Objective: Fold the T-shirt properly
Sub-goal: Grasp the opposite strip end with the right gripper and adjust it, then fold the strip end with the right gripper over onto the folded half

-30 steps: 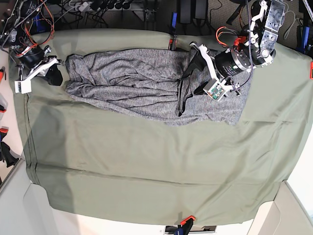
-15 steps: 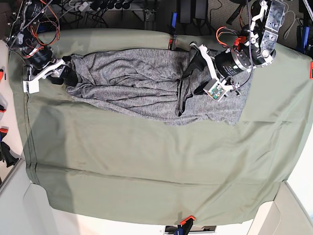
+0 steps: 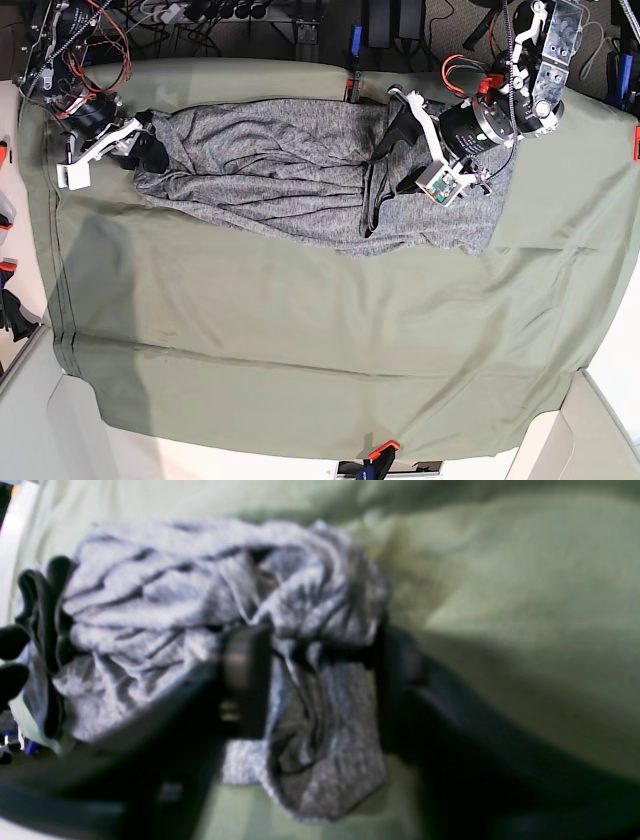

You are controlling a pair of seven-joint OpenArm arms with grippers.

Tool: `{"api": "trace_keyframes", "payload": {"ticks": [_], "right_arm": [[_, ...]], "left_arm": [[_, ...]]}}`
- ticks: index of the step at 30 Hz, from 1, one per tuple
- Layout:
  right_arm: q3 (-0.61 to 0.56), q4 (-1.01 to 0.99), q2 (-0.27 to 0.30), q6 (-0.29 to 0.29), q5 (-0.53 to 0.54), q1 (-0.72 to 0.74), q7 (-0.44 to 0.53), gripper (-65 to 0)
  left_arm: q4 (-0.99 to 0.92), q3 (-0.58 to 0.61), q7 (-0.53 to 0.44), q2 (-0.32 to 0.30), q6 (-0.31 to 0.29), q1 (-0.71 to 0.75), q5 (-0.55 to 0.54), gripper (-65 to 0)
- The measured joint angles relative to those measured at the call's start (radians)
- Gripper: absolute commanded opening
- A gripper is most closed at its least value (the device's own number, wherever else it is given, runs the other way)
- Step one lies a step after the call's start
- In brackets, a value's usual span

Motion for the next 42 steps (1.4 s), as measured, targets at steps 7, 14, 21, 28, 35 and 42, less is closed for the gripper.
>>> {"api": "trace_keyframes", "payload": {"ticks": [7,14,21,28,35,42], "right_arm": [[-0.001,0.0,-0.006,0.0,-0.012,-0.002,0.002,-65.0],[-0.001,0.0,-0.008,0.0,-0.018,0.007,0.03,-65.0],[-0.003,0.089,-0.008,0.007,0.047,0.043,-0.01,-65.0],[-0.14,0.182,-0.007,0.008,0.051,0.042,-0.011,-65.0],[-0.461,0.217,-0.117,0.007,0.019,0.092,-0.011,-65.0],[-0.721,0.177,-0.243,0.005,-0.144,0.233,0.06,-65.0]], "left_arm": [[0.0,0.0,0.0,0.0,0.0,0.0,0.0,-27.2],[0.0,0.0,0.0,0.0,0.0,0.0,0.003,-27.3],[0.0,-0.191,0.025,-0.012,-0.144,-0.003,-0.174,-27.4],[0.0,-0.27,0.053,-0.011,-0.169,-0.002,-0.232,-27.4],[0.0,-0.271,0.073,-0.056,-0.167,0.005,-0.173,-27.4],[0.0,-0.415,0.079,-0.126,-0.165,0.06,-0.199,-27.4]]}}
